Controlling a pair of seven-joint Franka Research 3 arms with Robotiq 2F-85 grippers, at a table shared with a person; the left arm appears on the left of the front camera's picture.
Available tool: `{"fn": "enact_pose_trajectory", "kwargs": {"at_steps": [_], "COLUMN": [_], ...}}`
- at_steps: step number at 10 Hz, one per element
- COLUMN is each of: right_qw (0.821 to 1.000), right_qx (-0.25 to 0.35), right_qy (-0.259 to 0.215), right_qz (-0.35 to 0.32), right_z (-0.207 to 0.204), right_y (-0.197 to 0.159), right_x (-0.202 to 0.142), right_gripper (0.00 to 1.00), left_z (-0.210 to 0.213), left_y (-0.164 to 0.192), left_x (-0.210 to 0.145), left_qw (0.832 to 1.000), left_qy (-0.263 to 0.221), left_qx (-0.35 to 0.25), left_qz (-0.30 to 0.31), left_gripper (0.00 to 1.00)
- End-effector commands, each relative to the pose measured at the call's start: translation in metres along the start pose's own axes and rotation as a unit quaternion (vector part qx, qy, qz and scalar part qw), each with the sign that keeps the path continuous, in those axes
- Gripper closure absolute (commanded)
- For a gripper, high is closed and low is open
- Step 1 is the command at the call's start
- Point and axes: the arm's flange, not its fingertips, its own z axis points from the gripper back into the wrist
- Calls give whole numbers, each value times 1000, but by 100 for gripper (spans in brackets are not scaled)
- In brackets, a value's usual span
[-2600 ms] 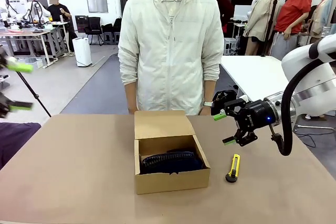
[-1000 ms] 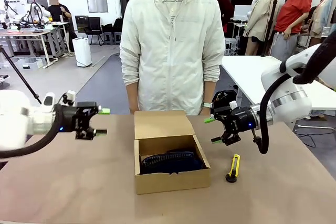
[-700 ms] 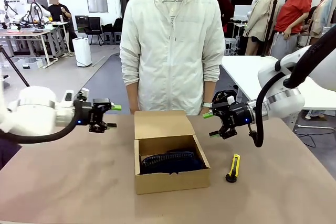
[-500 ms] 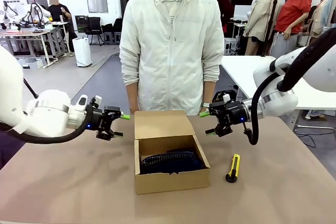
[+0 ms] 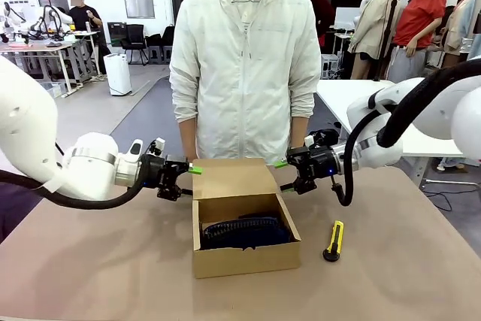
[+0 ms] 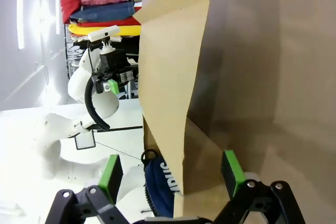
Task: Pack the items into the box.
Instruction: Close the Mailer Box.
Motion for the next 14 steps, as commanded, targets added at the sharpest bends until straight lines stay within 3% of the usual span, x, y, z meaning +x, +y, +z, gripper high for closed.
{"fn": "enact_pose_trajectory", "kwargs": {"at_steps": [1, 4, 5, 7, 8, 14], "right_qw": [999, 996, 995, 995, 994, 991], "right_qx": [16, 55, 56, 63, 72, 66], "right_qy": [15, 33, 41, 33, 20, 15], "right_qz": [42, 65, 73, 71, 75, 114], "right_z": [-10, -25, -26, -25, -25, -23], "right_y": [-5, -8, -9, -8, -6, 2], "right_x": [19, 21, 19, 17, 15, 7], "right_gripper": [0, 0, 11, 49, 49, 49], "left_z": [-11, -24, -25, -24, -24, -11], "left_y": [5, 7, 7, 6, 6, -21], "left_x": [-2, -5, -5, -6, -6, -13], "left_qw": [998, 997, 997, 995, 995, 985], "left_qy": [14, 39, 38, 40, 35, 15], "left_qx": [-42, -45, -51, -59, -64, -85], "left_qz": [-37, -48, -52, -65, -61, -148], "left_gripper": [0, 0, 19, 57, 69, 69]}}
